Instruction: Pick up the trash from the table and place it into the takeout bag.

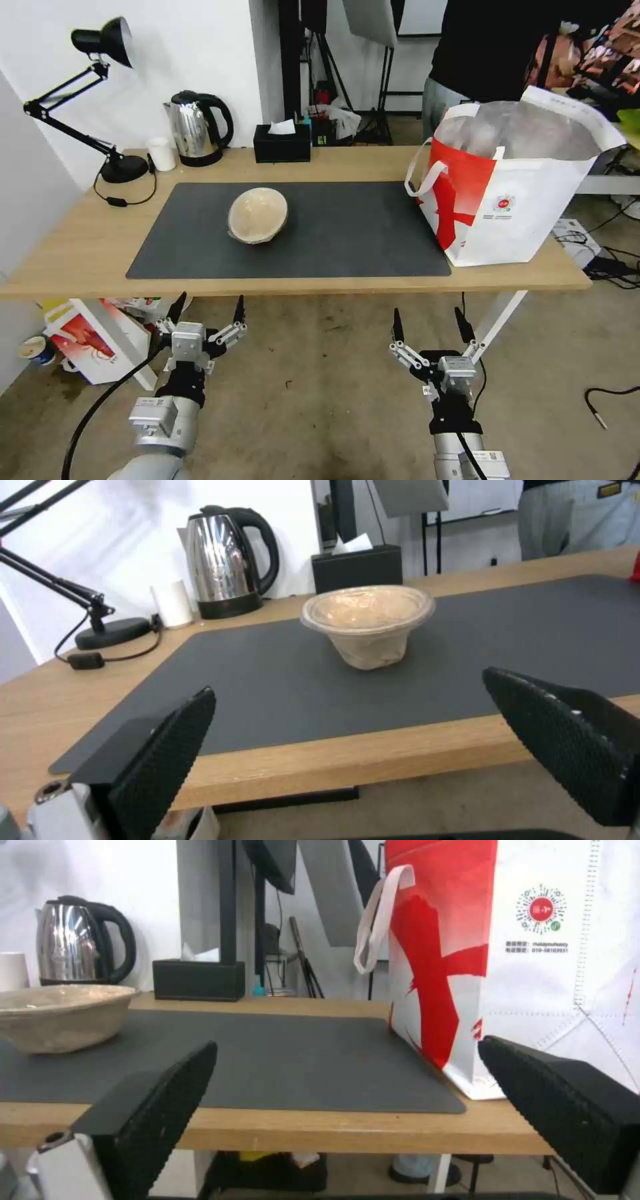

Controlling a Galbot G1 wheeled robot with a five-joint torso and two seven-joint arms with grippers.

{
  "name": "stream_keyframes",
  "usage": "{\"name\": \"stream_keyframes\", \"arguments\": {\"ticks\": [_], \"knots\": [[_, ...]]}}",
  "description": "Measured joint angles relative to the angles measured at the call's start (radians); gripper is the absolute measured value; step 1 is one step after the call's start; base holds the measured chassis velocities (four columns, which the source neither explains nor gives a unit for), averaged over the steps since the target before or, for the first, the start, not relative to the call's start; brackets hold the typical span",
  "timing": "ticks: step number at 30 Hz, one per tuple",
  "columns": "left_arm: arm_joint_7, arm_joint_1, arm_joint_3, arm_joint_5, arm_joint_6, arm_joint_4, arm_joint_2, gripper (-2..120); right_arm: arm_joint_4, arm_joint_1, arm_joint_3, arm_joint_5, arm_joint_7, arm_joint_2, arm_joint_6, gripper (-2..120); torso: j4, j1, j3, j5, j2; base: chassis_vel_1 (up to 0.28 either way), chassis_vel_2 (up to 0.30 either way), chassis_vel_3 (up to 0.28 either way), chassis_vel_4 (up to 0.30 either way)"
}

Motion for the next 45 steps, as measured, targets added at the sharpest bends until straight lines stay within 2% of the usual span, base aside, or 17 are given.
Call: {"name": "stream_keyframes", "arguments": {"ticks": [15,19,21,22,26,29,33,34,42,44,45], "knots": [[0.0,0.0,0.0,-0.002,0.001,0.0,0.0,100,0.001,0.0,0.0,0.0,0.0,0.0,0.0,100,0.0,0.0,0.0,0.0,0.0,0.0,0.0,0.0,0.0],[-0.009,0.005,-0.007,-0.068,0.036,-0.027,-0.01,100,0.001,0.0,0.0,0.0,0.0,0.0,0.0,100,0.0,0.0,0.0,0.0001,0.0,0.0,0.0,0.0,0.0],[-0.021,0.01,-0.017,-0.146,0.08,-0.059,-0.022,100,0.001,0.0,0.0,0.001,0.0,0.0,0.0,100,0.0,0.0,0.0,0.0,0.0,0.0,0.0,0.0,0.0],[-0.021,0.01,-0.017,-0.146,0.08,-0.059,-0.022,100,0.001,0.0,0.0,0.001,0.0,0.0,0.0,100,0.0,0.0,0.0,0.0,0.0,0.0,0.0,0.0,0.0],[-0.039,0.017,-0.03,-0.254,0.138,-0.105,-0.039,100,0.001,0.0,0.0,0.001,0.0,0.0,0.0,100,0.0002,0.0,0.0,0.0002,0.0,0.0,0.0,0.0,0.0],[-0.04,0.017,-0.03,-0.259,0.14,-0.105,-0.039,100,0.001,0.0,0.0,0.001,0.0,0.0,0.0,100,0.0,0.0,0.0,-0.0001,0.0,0.0,0.0,0.0,0.0],[-0.048,0.018,-0.033,-0.322,0.166,-0.124,-0.046,100,0.001,0.0,0.0,0.001,0.0,0.0,0.0,100,0.0,0.0,0.0,0.0,0.0,0.0,0.0,0.0,0.0],[-0.055,0.02,-0.036,-0.374,0.189,-0.139,-0.052,100,0.001,0.0,0.0,0.001,0.0,0.0,0.0,100,0.0,0.0,0.0,0.0001,0.0,0.0,0.0,0.0,0.0],[-0.057,0.019,-0.039,-0.435,0.211,-0.153,-0.055,100,0.001,0.0,0.0,0.001,0.0,0.0,0.0,100,0.0,0.0,0.0,-0.0001,0.0,0.0,0.0,0.0,0.0],[-0.062,0.018,-0.049,-0.617,0.282,-0.196,-0.067,100,0.001,0.0,0.0,0.001,0.0,0.0,0.0,100,0.0,0.0,0.0,0.0,0.0,0.0,0.0,0.0,0.0],[-0.064,0.018,-0.052,-0.67,0.303,-0.202,-0.07,100,0.001,0.0,0.0,0.001,0.0,0.0,0.0,100,0.0,0.0,0.0,0.0002,0.0,0.0,0.0,0.0,0.0]]}}
